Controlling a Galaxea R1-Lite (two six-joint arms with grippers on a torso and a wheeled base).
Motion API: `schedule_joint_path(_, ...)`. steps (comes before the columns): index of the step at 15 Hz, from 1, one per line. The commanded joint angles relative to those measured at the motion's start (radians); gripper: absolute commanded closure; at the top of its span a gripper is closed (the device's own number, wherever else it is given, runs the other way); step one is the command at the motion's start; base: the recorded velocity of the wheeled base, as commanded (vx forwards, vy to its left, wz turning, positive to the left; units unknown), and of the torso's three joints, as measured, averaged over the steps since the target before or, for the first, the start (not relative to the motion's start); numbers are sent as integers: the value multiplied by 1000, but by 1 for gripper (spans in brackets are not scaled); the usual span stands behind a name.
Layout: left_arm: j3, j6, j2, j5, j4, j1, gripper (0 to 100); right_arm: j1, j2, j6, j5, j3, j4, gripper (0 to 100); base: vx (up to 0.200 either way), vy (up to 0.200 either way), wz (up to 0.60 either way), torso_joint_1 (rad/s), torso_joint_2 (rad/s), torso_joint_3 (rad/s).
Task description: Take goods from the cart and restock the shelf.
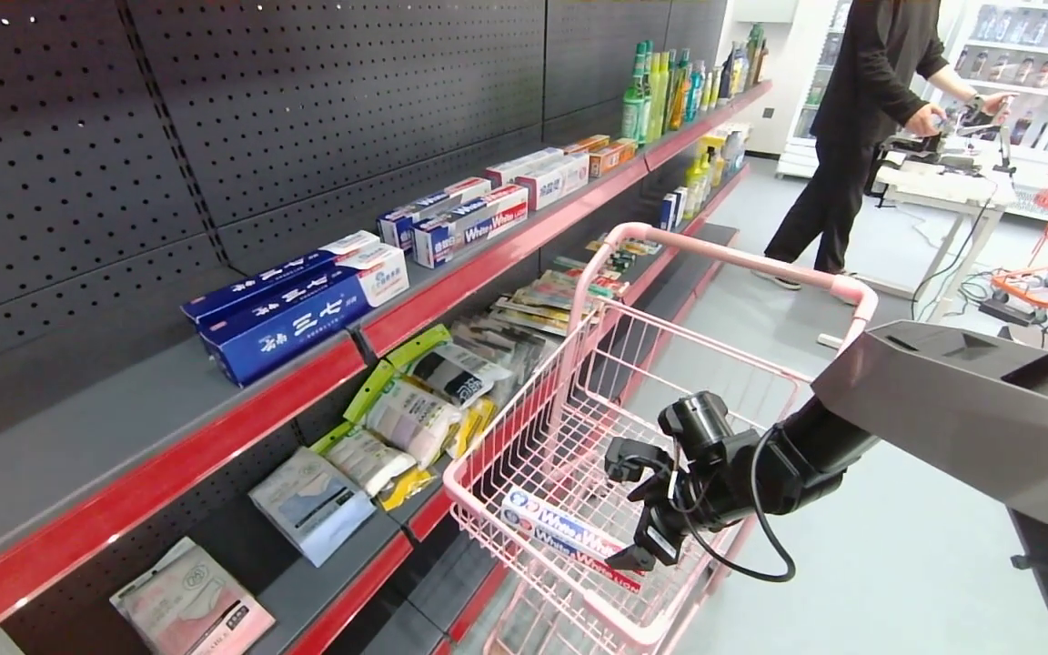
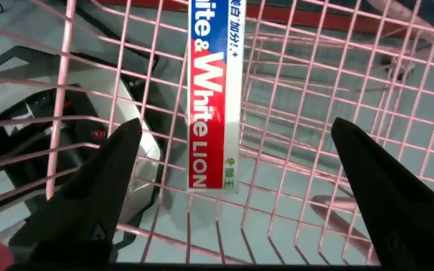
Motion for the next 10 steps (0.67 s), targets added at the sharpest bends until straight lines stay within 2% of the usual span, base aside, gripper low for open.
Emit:
schedule_joint_path(1, 0, 0, 1, 1, 0, 0, 0, -1, 3, -1, -1, -5, -2, 0, 0, 0, 0, -232, 544, 300)
schedule_joint_path(4, 0, 0, 1, 1, 0, 0, 0, -2, 6, 1, 2, -12, -5, 0, 0, 0, 0, -206, 487, 277)
schedule_joint_path(10, 0, 0, 1, 1, 0, 0, 0, -1, 61, -2, 11, -60, -8, 0, 0, 0, 0, -27, 64, 39)
